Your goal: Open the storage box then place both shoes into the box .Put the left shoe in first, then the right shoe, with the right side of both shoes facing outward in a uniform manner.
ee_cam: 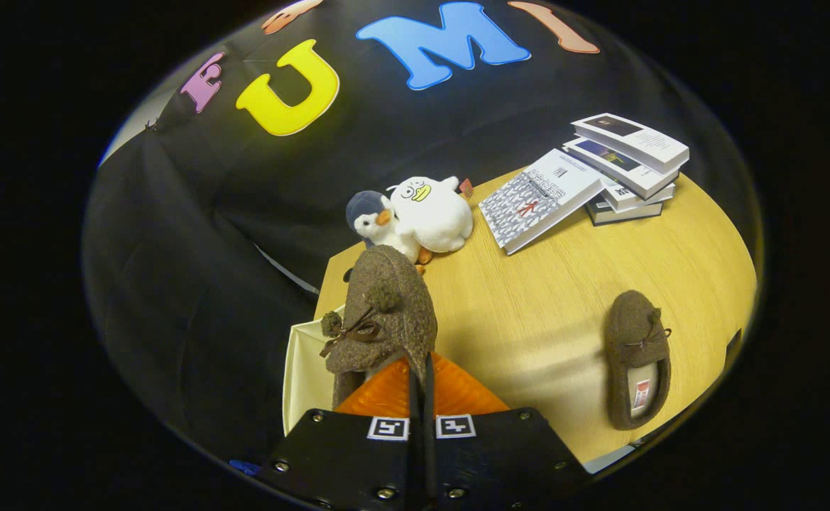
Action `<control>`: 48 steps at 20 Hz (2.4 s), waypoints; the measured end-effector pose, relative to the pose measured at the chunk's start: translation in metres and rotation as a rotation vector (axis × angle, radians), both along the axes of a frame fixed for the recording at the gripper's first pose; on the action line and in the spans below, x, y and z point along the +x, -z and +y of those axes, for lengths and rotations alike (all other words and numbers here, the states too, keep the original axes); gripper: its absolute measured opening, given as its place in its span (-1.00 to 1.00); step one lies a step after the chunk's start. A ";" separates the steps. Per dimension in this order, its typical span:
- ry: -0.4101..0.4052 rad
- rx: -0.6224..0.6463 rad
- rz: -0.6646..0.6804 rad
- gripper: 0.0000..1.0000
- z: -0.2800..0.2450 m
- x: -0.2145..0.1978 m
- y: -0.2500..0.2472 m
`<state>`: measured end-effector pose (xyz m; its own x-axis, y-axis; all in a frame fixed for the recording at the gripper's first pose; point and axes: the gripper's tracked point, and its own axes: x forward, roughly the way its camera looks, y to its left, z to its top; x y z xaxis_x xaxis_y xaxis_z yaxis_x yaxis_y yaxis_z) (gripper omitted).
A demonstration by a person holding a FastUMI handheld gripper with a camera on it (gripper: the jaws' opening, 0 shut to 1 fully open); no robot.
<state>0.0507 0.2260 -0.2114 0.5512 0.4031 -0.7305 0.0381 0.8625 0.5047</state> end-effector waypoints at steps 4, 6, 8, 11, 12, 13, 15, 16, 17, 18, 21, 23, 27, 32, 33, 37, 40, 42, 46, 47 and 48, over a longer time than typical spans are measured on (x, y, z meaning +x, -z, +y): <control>-0.011 0.030 -0.005 -1.00 0.035 0.004 -0.005; -0.026 0.035 -0.002 -1.00 0.052 0.005 -0.004; -0.043 0.040 0.002 -1.00 0.071 0.004 0.000; -0.072 0.050 0.013 -1.00 0.099 0.002 0.008; -0.081 0.053 0.017 -1.00 0.108 0.001 0.011; -0.088 0.057 0.021 -1.00 0.116 0.000 0.015; -0.101 0.062 0.033 -1.00 0.130 -0.003 0.023; -0.106 0.061 0.039 -1.00 0.135 -0.003 0.027; -0.108 0.056 0.043 -1.00 0.140 -0.004 0.031; -0.112 0.050 0.048 -1.00 0.144 -0.005 0.035; -0.132 0.041 0.065 -1.00 0.160 -0.010 0.048; -0.143 0.032 0.076 -1.00 0.169 -0.015 0.057; -0.156 0.018 0.094 -1.00 0.183 -0.024 0.075; -0.160 0.000 0.134 -0.99 0.193 -0.036 0.098; -0.162 0.008 0.138 -0.99 0.196 -0.037 0.101; -0.179 -0.006 0.146 -0.99 0.199 -0.041 0.114; -0.213 0.026 0.140 -0.89 0.207 -0.043 0.117; -0.250 0.082 0.103 -0.34 0.215 -0.045 0.104; -0.303 0.056 -0.003 0.95 0.202 -0.041 0.078; -0.315 0.051 -0.032 0.95 0.196 -0.041 0.070; -0.324 0.047 -0.058 0.96 0.189 -0.041 0.060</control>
